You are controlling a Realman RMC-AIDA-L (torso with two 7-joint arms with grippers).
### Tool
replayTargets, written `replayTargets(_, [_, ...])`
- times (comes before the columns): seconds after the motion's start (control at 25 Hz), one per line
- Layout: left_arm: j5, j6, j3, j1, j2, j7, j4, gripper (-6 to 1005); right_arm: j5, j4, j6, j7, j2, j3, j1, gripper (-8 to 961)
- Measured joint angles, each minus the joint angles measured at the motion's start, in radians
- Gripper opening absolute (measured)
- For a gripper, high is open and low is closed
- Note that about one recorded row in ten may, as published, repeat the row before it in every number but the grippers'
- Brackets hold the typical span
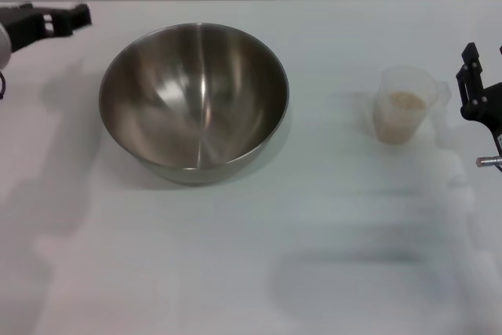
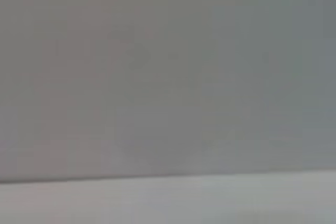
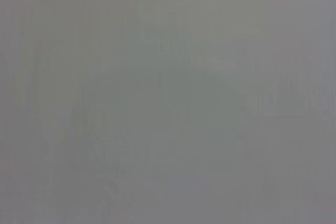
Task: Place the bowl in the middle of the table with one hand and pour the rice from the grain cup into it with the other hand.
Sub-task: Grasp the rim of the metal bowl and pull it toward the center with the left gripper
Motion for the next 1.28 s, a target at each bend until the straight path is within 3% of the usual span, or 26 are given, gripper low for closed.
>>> replayTargets(0.12, [-0.002,-0.163,-0.031,-0.006,-0.034,0.069,-0.093,804,0.0,-0.002,0.0,-0.001,-0.001,0.0,0.003,481])
replayTargets(0.36, [-0.059,-0.367,-0.043,-0.021,-0.033,0.083,-0.223,803,0.0,-0.015,-0.001,-0.002,0.001,-0.005,0.008,481])
replayTargets(0.6, [-0.062,-0.492,-0.05,-0.07,-0.035,0.078,-0.22,802,0.0,-0.018,-0.002,-0.019,0.001,-0.007,0.008,481])
replayTargets(0.8, [-0.061,-0.539,-0.053,-0.107,-0.035,0.08,-0.169,804,-0.001,-0.021,-0.002,-0.044,0.001,-0.008,0.008,481])
replayTargets(1.28, [-0.056,-0.508,-0.058,-0.13,-0.035,0.079,-0.075,803,-0.002,-0.023,-0.002,-0.052,0.001,-0.008,0.008,481])
